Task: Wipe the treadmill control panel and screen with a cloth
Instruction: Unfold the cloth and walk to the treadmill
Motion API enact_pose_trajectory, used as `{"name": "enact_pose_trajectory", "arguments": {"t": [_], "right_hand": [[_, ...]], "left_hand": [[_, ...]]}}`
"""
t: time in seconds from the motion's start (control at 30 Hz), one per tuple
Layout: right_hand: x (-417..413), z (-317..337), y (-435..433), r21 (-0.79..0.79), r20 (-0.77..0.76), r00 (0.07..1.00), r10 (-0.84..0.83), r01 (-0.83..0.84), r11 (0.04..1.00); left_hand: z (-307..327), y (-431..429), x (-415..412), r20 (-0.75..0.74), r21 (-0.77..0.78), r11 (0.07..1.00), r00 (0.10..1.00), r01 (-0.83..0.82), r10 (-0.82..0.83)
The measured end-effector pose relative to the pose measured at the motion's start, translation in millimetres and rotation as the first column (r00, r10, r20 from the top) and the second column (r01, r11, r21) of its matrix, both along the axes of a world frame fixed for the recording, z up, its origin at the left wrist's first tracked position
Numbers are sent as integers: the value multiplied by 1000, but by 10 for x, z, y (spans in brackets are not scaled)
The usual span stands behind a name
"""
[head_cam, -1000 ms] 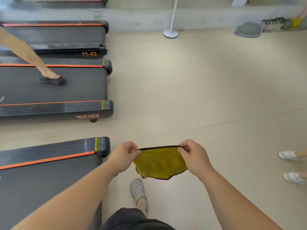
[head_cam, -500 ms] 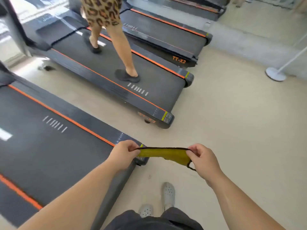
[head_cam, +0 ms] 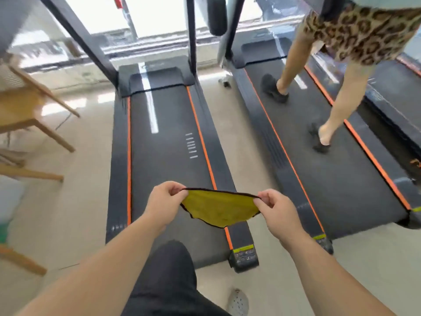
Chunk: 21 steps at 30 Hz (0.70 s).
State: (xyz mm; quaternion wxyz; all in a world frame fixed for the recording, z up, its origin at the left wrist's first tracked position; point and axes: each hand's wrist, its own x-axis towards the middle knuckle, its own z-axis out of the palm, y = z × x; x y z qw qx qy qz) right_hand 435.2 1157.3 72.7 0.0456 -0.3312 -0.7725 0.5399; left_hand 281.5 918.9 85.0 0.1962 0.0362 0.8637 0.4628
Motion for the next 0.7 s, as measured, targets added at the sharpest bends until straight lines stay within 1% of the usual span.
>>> {"name": "enact_pose_trajectory", "arguments": {"t": [0.13,0.23,0.37,0.43,0.53,0.63,0.7], "right_hand": [[-712,70,6,-13,-42,994,103,-104,995],[-1270,23,-13,8,-34,982,185,-185,983],[-2166,-68,-119,36,-11,967,253,-252,967],[-2683,5,-213,41,-9,961,275,-274,961],[-3424,416,-412,54,30,956,292,-293,955],[-4104,1031,-598,73,68,957,282,-287,955],[-4541,1461,-689,69,40,963,267,-269,961]], "left_hand": [[71,-118,-388,-13,86,980,983,-182,184],[30,-230,-687,11,121,944,951,-306,307],[-133,-402,-1280,30,168,894,908,-416,417],[-134,-505,-1705,45,200,873,895,-444,445],[100,-724,-2414,107,212,870,895,-446,433],[600,-941,-3079,160,198,893,912,-405,378],[994,-1051,-3492,162,186,900,915,-395,369]]}}
